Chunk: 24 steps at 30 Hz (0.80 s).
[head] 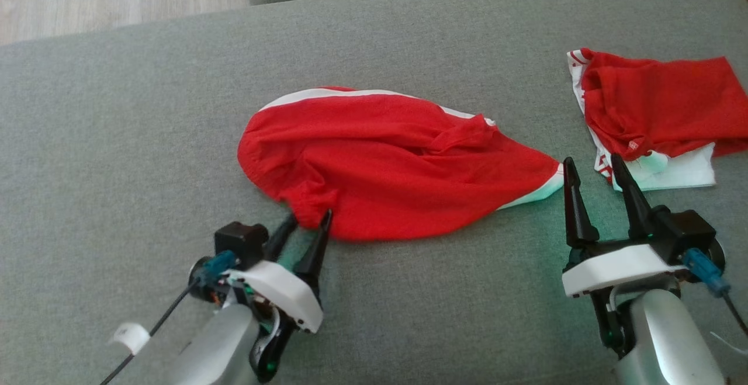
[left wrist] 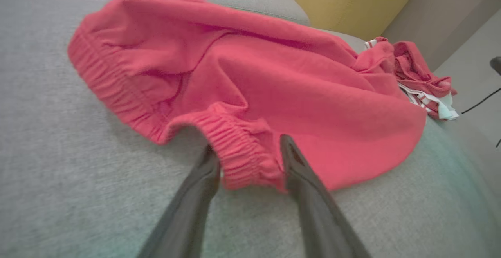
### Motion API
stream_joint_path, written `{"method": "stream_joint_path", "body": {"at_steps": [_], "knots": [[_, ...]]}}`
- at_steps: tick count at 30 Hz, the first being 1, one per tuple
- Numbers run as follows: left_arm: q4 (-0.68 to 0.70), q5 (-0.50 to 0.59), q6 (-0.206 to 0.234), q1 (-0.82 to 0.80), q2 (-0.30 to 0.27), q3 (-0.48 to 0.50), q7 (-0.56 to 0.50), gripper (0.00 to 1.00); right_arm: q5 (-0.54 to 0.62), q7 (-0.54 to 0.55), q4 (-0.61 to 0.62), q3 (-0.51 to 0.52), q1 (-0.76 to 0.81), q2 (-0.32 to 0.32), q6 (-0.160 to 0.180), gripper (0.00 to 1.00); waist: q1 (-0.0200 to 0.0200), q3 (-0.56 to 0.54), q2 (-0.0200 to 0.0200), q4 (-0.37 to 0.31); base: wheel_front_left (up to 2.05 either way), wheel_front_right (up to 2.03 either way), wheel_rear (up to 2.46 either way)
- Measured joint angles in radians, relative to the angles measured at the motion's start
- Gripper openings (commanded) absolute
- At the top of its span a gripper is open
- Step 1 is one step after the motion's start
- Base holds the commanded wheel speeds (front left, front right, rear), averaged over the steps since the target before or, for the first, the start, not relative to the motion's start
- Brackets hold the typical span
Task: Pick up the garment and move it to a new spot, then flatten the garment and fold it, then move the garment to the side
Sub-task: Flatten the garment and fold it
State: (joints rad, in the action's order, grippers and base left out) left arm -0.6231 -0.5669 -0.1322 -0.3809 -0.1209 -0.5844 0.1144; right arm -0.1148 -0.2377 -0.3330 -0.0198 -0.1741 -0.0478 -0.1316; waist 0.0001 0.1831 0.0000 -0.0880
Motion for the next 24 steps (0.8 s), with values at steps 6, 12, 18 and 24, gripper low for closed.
{"method": "stream_joint_path", "body": {"at_steps": [6, 12, 18, 24], "knots": [[0.039, -0.014, 0.0, -0.018, -0.028, -0.064, 0.059, 0.0, 0.0, 0.0, -0.011, 0.004, 0.0, 0.0, 0.0, 1.0, 0.0, -0.016, 0.0, 0.006, 0.0, 0.0, 0.0], [0.128, -0.002, 0.0, -0.002, -0.086, -0.101, 0.092, 0.0, 0.0, -0.001, -0.025, 0.009, 0.0, 0.0, 0.0, 1.0, -0.0001, -0.052, 0.0, 0.022, 0.0, 0.0, 0.0], [0.28, 0.007, 0.025, 0.092, -0.154, -0.108, 0.087, 0.0, 0.0, -0.002, -0.034, 0.013, 0.004, 0.0, 0.0, 1.0, -0.0002, -0.086, 0.0, 0.044, 0.0, 0.0, 0.0], [0.41, 0.02, 0.073, 0.119, -0.224, -0.101, 0.017, 0.0, 0.0, -0.003, -0.032, 0.008, 0.004, 0.0, 0.0, 1.0, -0.0002, -0.07, 0.0, 0.044, 0.0, 0.0, 0.0]]}}
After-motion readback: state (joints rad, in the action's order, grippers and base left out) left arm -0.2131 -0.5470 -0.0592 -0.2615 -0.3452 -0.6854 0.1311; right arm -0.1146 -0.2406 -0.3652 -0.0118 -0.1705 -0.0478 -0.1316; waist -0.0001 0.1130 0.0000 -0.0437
